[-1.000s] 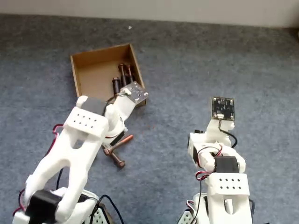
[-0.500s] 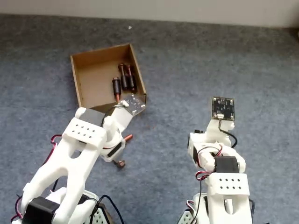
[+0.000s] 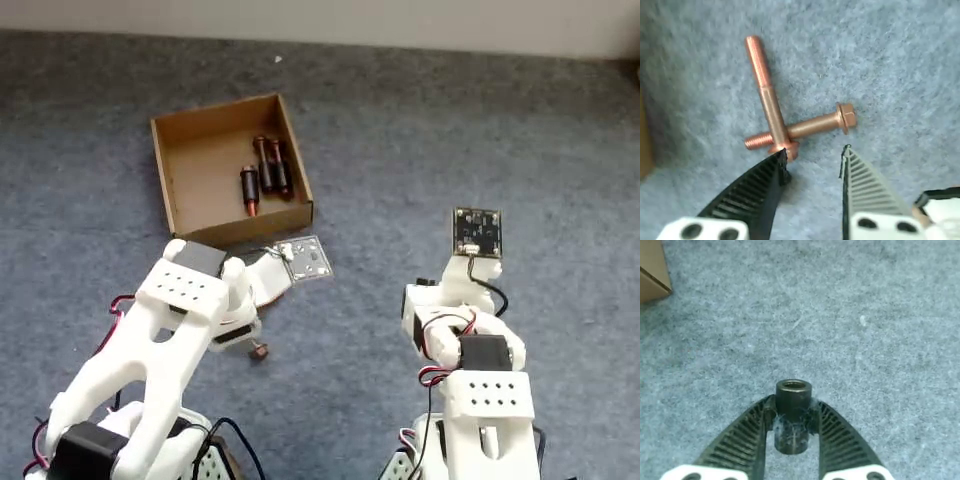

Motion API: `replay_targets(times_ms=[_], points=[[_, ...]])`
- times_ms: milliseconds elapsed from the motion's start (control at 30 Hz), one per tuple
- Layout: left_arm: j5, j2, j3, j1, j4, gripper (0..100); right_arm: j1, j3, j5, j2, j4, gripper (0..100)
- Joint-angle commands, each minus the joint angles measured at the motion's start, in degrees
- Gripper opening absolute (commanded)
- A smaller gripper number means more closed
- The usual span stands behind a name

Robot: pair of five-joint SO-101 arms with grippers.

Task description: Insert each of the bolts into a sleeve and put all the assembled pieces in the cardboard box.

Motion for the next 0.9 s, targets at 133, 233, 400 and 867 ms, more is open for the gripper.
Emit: replay_targets(times_ms=[133, 233, 400, 867], points=[[-17.49, -1.36, -0.13, 1.10, -2.29, 20, 0.66, -0.48, -0.18, -1.27, -1.36, 0.4], [-20.75, -1.36, 0.57, 1.10, -2.29, 20, 0.66, -0.48, -0.18, -1.27, -1.36, 0.4], [-26.90, -1.36, 3.47, 1.19, -2.64, 20, 0.66, -0.48, -0.18, -1.27, -1.36, 0.4], [-27.16, 5.41, 3.65, 6.55, -8.79, 20, 0.66, -0.48, -0.18, -1.19, -1.36, 0.4]])
